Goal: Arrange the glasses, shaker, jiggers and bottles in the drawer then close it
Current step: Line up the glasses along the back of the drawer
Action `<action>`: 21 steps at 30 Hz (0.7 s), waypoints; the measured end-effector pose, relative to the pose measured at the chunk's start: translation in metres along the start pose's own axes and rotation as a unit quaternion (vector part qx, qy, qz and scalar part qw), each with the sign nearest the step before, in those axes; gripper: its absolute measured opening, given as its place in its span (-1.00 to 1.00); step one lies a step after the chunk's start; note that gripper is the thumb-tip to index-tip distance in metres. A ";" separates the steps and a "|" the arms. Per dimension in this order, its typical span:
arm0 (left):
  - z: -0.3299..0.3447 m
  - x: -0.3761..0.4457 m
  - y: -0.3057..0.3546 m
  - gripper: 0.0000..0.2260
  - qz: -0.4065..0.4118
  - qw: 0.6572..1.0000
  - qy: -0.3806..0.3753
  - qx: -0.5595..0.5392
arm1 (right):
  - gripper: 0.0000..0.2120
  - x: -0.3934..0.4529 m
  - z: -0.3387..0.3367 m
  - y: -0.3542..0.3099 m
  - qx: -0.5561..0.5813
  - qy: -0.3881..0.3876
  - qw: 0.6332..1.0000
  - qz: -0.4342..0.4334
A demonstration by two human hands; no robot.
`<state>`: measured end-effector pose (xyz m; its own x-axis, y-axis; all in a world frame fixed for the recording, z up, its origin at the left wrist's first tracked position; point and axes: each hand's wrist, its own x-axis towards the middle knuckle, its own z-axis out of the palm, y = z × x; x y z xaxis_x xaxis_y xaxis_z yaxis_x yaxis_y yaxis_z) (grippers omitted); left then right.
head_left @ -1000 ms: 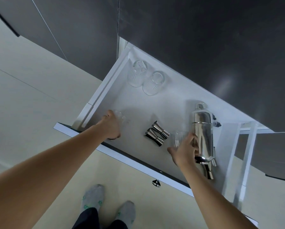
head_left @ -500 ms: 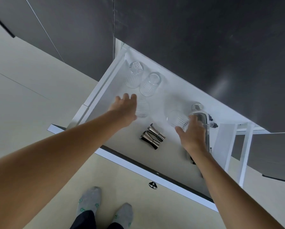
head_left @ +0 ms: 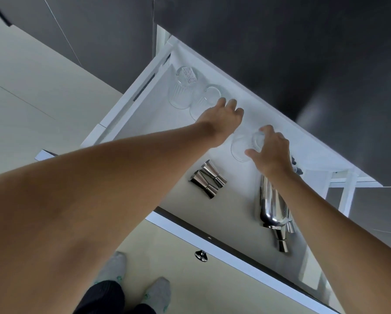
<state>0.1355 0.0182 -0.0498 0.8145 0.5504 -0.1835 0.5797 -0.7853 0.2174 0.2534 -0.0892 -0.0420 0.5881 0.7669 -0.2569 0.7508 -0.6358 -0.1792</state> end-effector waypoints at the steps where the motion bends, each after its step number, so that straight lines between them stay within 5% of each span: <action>1: 0.001 0.005 0.000 -0.45 0.008 1.000 0.010 0.011 | -0.42 0.002 0.001 -0.001 0.005 0.010 1.000 -0.004; 11: 0.011 0.031 0.006 -0.45 0.005 0.995 0.082 0.055 | -0.43 0.012 0.000 -0.003 0.035 0.084 0.995 -0.044; 21: 0.014 0.022 -0.003 -0.32 0.022 0.997 0.069 0.040 | -0.32 0.009 0.004 -0.003 0.074 0.076 0.994 -0.027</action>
<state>0.1510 0.0286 -0.0676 0.8378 0.5444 -0.0403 0.5440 -0.8265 0.1445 0.2555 -0.0805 -0.0474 0.5953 0.7975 -0.0986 0.7364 -0.5905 -0.3303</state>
